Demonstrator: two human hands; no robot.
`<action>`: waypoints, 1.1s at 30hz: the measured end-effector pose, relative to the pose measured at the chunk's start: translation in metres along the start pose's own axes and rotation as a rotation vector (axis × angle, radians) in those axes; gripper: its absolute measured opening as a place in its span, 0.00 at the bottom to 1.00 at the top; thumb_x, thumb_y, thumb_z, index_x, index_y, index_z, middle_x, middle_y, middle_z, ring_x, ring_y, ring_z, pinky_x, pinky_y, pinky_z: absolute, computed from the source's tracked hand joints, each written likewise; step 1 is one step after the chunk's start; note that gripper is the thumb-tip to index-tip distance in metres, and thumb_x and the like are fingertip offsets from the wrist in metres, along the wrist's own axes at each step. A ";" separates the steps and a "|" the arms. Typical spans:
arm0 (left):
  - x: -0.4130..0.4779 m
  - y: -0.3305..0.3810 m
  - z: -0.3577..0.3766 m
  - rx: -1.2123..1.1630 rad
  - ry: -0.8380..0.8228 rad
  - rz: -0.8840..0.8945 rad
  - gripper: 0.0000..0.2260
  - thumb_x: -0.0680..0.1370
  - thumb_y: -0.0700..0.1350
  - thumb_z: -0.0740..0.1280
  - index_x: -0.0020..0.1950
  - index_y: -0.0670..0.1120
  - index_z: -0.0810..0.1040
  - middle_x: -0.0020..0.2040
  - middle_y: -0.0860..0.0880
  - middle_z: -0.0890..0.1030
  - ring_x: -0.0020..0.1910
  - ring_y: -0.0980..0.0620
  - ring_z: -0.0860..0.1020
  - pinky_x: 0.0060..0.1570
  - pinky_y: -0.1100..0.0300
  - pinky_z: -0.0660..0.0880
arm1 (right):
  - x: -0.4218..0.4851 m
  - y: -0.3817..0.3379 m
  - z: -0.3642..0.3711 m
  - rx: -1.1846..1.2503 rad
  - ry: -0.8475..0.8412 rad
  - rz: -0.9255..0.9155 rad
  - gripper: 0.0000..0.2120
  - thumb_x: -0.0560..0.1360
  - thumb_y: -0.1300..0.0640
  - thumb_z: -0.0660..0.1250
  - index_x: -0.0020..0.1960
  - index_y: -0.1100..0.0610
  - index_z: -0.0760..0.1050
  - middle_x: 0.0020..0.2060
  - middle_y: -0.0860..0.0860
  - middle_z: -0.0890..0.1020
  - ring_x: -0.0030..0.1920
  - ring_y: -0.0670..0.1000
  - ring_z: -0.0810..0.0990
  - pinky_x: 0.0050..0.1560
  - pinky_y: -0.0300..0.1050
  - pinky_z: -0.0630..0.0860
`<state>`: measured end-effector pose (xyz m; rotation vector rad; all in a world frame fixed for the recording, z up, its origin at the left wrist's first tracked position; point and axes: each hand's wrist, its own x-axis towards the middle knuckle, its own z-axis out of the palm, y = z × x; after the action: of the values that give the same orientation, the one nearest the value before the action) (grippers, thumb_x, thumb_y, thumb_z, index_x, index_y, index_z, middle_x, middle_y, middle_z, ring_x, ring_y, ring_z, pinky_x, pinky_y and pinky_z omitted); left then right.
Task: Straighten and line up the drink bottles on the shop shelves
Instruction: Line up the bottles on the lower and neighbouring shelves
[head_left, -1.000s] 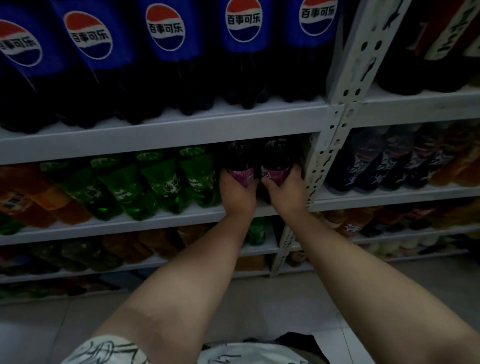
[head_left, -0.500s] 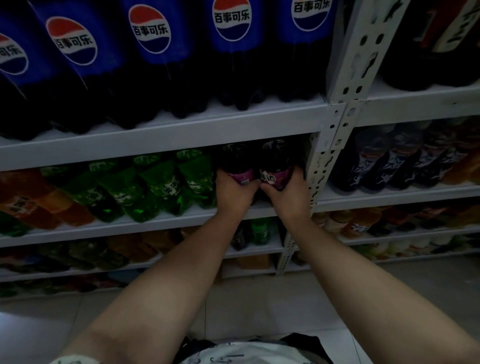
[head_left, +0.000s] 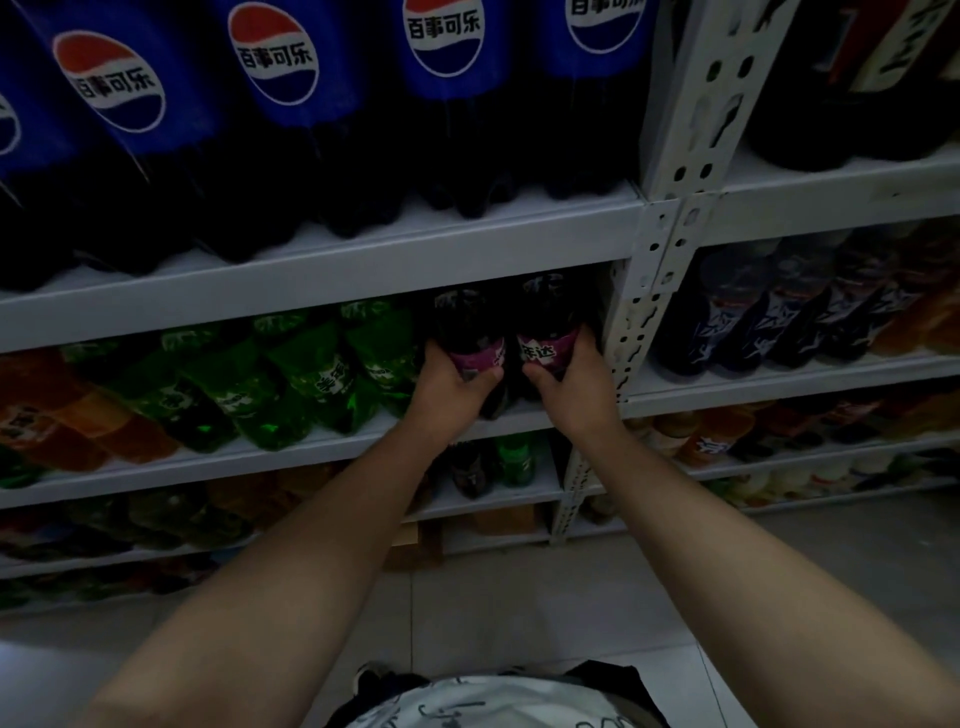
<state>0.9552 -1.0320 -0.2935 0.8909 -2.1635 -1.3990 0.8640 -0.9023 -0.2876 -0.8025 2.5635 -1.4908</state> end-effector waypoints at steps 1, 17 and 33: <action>-0.002 0.003 0.003 -0.020 0.022 -0.020 0.35 0.71 0.48 0.75 0.72 0.44 0.60 0.63 0.52 0.71 0.61 0.57 0.70 0.54 0.71 0.66 | -0.001 0.000 0.000 -0.002 0.003 0.003 0.32 0.70 0.56 0.74 0.70 0.61 0.64 0.63 0.57 0.75 0.62 0.55 0.74 0.60 0.40 0.67; -0.006 0.001 0.006 0.106 0.174 0.082 0.30 0.74 0.48 0.71 0.72 0.41 0.63 0.65 0.42 0.74 0.63 0.46 0.73 0.55 0.67 0.65 | -0.013 -0.010 0.003 -0.131 0.070 0.074 0.35 0.73 0.54 0.70 0.74 0.58 0.57 0.66 0.57 0.73 0.64 0.56 0.72 0.62 0.51 0.71; -0.009 -0.006 0.017 0.054 0.162 -0.020 0.32 0.69 0.46 0.76 0.68 0.41 0.66 0.63 0.44 0.75 0.59 0.54 0.72 0.57 0.66 0.67 | -0.014 -0.004 0.010 -0.018 0.065 0.001 0.32 0.76 0.60 0.66 0.75 0.60 0.54 0.69 0.57 0.69 0.67 0.54 0.69 0.66 0.40 0.63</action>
<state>0.9526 -1.0161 -0.3058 1.0124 -2.0847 -1.2374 0.8805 -0.9054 -0.2919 -0.7673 2.6268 -1.5198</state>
